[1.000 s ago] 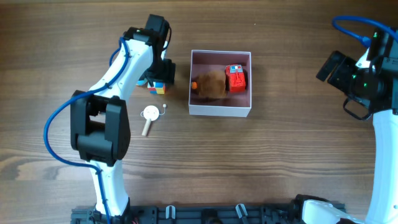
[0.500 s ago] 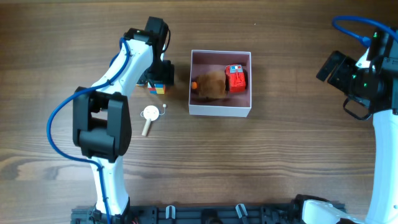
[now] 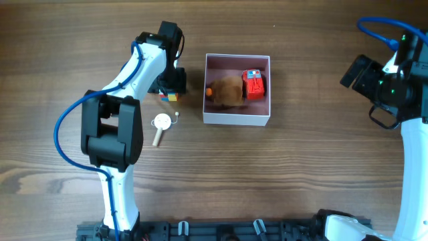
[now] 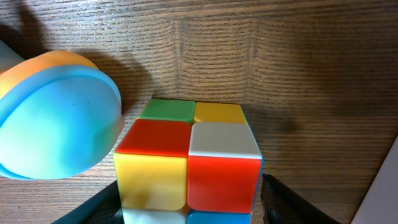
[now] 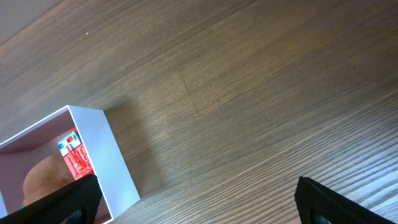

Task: Pack container
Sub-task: 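Carry the cube right into the box and open the left gripper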

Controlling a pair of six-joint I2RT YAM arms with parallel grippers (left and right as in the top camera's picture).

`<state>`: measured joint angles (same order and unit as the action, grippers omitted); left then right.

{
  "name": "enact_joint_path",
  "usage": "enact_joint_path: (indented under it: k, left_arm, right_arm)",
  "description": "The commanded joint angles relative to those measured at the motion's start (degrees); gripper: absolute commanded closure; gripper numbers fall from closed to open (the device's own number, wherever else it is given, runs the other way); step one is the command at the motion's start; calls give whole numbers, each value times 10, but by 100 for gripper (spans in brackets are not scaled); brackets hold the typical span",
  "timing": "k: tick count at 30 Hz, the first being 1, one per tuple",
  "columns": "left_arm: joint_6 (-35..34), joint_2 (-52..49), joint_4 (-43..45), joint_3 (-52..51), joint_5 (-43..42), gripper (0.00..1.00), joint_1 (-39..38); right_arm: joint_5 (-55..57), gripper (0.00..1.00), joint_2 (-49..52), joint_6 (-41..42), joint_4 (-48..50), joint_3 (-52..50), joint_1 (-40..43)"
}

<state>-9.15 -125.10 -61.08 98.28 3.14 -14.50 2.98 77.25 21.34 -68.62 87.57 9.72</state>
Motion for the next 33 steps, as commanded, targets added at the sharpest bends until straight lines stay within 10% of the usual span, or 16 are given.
enact_joint_path:
  k: [1,20,33]
  left_arm:
    - [-3,-4,0,8,-8,42,2]
    - [-38,53,-137,91,-40,94,-6]
    - [-119,149,-137,156,-55,89,-164]
  right_arm:
    - [-6,0,3,-3,0,3,1]
    - [-6,0,3,-3,0,3,1]
    - [-6,0,3,-3,0,3,1]
